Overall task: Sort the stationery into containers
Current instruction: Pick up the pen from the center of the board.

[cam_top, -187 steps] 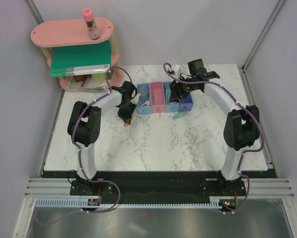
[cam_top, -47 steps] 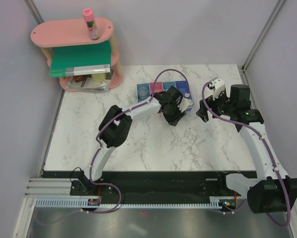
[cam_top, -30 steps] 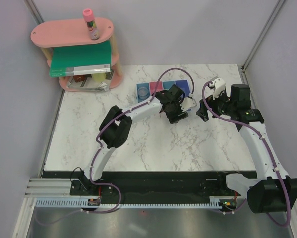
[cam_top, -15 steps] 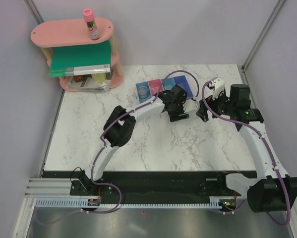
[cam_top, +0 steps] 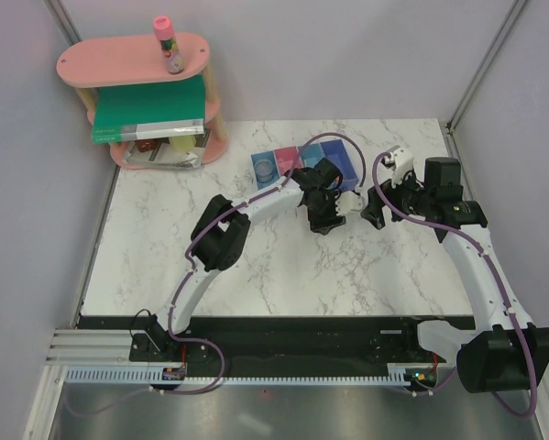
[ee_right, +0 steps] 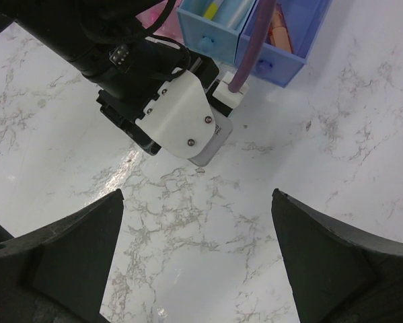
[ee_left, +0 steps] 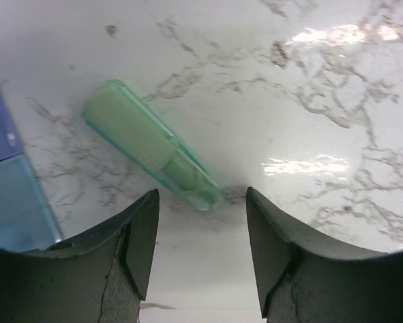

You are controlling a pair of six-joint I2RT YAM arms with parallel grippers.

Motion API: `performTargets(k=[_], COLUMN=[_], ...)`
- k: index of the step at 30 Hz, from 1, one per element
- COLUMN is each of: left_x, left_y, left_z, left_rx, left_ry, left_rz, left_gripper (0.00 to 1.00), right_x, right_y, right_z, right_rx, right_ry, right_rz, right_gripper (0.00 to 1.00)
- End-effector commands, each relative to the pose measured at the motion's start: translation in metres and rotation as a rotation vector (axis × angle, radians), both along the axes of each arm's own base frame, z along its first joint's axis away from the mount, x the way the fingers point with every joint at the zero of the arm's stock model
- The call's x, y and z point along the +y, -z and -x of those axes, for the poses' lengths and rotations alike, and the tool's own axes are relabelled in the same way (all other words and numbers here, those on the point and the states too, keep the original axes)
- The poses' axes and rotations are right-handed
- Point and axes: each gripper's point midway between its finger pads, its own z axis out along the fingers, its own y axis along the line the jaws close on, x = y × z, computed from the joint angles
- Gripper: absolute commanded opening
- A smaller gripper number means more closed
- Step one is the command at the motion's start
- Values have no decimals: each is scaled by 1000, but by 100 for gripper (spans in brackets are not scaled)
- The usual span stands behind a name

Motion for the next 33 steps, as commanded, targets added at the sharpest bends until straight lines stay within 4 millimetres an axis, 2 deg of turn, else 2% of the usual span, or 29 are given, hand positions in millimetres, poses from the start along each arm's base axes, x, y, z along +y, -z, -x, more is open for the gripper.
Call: performTargets(k=[1, 2, 8, 12, 14, 19, 27, 33], left_x=[20, 22, 13, 0, -3, -8, 4, 11], left_y=[27, 32, 31, 12, 9, 7, 37, 50], left_z=[48, 51, 37, 12, 10, 11, 13, 12], left_rx=[212, 231, 217, 149, 164, 194, 231, 224], left_ry=[96, 94, 28, -59, -102, -179, -290, -334], left_rz=[-89, -102, -100, -73, -59, -52, -128, -170], left_gripper=[61, 61, 64, 69, 73, 75, 73, 65], right_x=[5, 4, 3, 3, 3, 2, 2, 3], right_y=[-12, -13, -26, -25, -25, -25, -30, -32], right_z=[7, 7, 10, 12, 13, 14, 13, 14], right_rx=[-19, -26, -55, -51, -51, -50, -59, -61], right_ry=[-59, -62, -67, -66, -65, -60, -58, -59], right_rz=[3, 13, 20, 16, 17, 18, 15, 9], right_gripper=[98, 98, 98, 98, 98, 98, 98, 98])
